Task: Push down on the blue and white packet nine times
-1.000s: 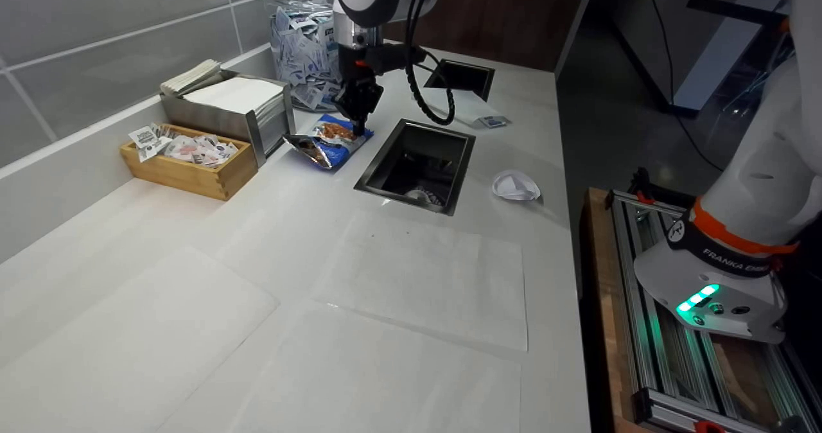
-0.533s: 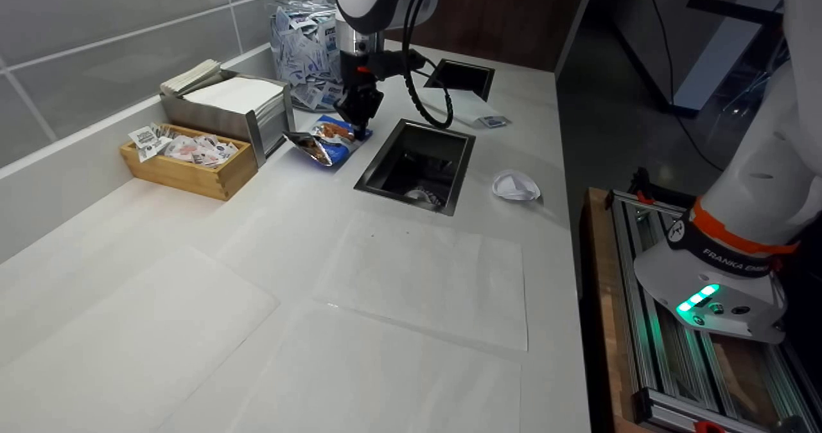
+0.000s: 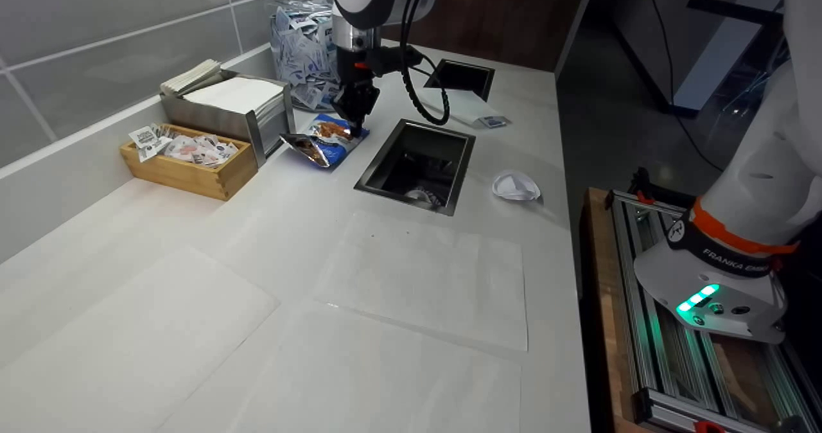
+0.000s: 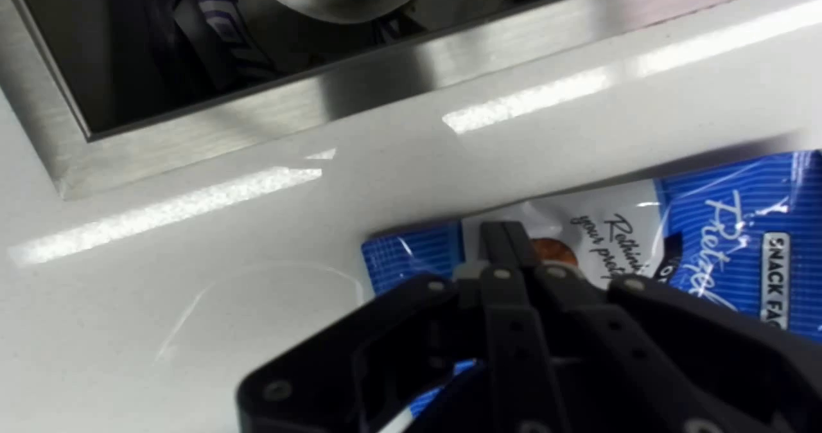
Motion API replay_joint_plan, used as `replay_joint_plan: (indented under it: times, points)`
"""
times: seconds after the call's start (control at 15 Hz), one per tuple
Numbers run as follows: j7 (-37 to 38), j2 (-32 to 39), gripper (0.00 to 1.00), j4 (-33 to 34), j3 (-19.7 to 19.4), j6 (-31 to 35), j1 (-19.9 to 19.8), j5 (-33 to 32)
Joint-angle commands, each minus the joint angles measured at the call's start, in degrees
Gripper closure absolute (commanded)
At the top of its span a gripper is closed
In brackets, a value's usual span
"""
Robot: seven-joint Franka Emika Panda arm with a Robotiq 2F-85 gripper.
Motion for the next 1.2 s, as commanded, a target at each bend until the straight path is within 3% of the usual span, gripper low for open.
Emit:
replay_joint_plan:
  times: [0.0, 0.6, 1.13]
  points:
    - [1.25, -2.99, 1.0, -1.68, -0.48, -0.47, 1.34, -2.15]
    - [-0.87, -0.38, 1.0, 1.01, 1.4, -4.76, 1.39, -1.08]
    - [-5.42, 4.87, 1.0, 5.1, 1.83, -3.7, 0.58, -1.63]
